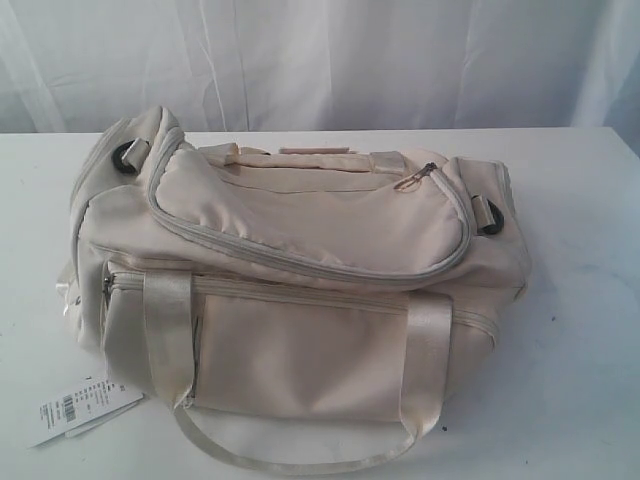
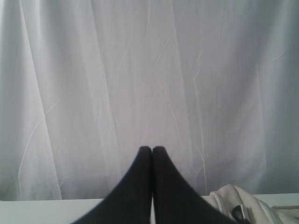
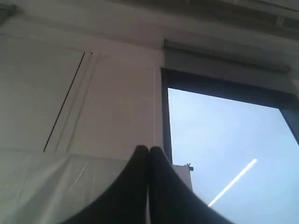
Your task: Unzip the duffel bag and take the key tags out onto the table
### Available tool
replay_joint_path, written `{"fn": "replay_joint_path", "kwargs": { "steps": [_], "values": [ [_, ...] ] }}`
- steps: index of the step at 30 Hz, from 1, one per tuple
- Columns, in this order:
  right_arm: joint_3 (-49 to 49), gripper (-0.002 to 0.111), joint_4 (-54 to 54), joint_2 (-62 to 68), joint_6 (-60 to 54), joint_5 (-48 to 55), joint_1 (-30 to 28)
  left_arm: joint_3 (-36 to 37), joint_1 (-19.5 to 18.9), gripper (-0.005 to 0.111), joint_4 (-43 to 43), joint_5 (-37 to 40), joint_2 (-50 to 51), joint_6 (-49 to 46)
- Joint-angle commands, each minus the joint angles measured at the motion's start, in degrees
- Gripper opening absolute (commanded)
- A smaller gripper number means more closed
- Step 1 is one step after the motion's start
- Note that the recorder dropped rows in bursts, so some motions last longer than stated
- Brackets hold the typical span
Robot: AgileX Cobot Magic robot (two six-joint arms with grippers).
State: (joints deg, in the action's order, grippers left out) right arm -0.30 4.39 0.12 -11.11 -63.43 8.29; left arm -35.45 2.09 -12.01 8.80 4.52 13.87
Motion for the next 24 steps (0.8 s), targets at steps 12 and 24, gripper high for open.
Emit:
{"fn": "replay_joint_path", "kwargs": {
  "steps": [12,24],
  "values": [
    [0.3,0.000,1.2,-0.1,-0.1,-4.0,-0.3,0.1,0.4,0.000,-0.3,-0.3,0.1,-0.4],
    [-13.7,0.000,3.0,3.9,32.2,47.3,-0.3,0.1,0.4,0.000,-2.2,-22.0,5.8,-5.4]
  ]
}}
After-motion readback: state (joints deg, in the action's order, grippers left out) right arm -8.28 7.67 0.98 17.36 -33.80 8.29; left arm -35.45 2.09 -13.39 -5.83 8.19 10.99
